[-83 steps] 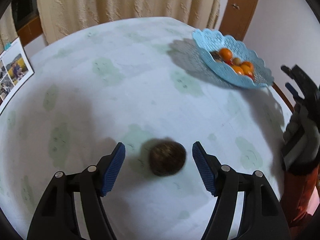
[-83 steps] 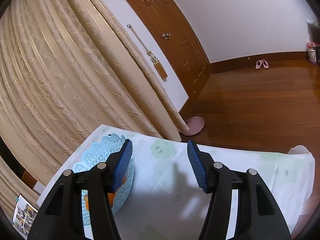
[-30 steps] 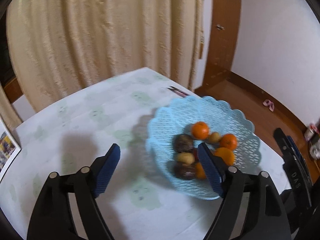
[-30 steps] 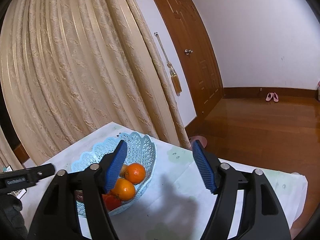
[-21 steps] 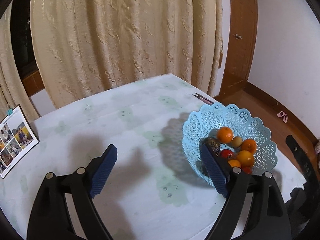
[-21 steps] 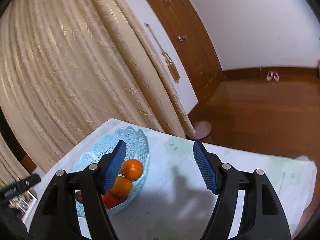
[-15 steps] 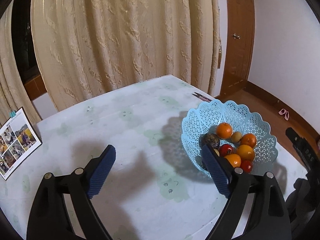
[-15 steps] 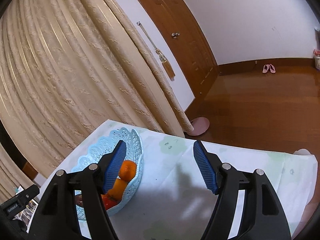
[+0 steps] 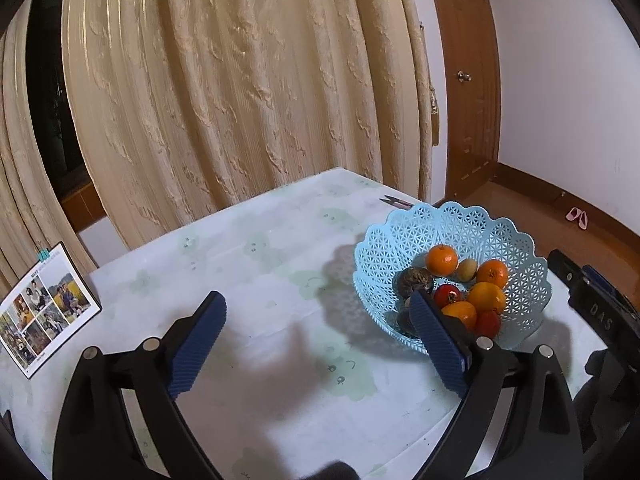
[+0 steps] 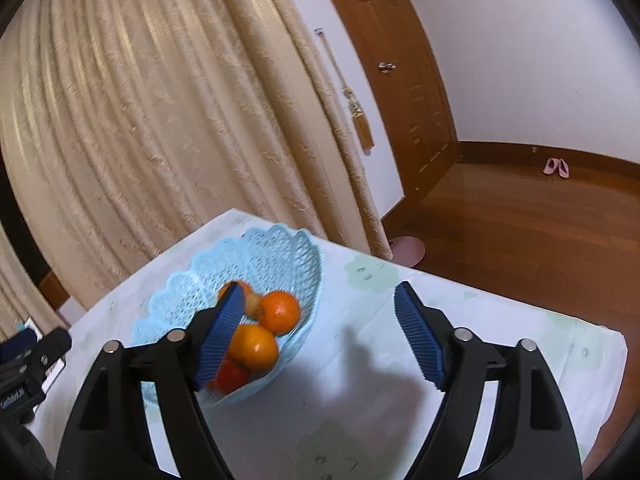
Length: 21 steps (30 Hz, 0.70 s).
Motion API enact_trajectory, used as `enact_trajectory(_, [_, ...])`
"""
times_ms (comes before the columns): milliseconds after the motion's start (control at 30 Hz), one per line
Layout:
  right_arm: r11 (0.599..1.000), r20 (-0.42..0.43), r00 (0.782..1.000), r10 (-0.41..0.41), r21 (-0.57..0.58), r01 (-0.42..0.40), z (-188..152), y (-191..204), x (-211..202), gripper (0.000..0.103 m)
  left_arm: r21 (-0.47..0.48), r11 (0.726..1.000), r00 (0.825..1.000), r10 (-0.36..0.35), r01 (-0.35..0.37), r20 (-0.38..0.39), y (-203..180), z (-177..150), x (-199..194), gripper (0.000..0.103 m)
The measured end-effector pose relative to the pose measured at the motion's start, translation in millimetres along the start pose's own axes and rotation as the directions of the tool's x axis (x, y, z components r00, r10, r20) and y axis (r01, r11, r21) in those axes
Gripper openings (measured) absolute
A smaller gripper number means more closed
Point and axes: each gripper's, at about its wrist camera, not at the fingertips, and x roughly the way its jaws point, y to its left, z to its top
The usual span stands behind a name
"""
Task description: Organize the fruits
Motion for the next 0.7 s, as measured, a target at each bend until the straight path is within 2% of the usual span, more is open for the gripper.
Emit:
enact_trajectory(600, [0.976,-0.005,1.0,0.028,-0.214,-0.028,-6,43,-23,0.088,0.01,1.0,1.0,0.002,-0.002,0.012,-2,0,-3,0.093])
enact_trajectory(700, [0.973,-0.013,0.999,0.03,-0.23,-0.033,-6,46,-22,0.093,0.013,1.0,1.0,0.003,-0.003,0.012,-2,-1,-3,0.093])
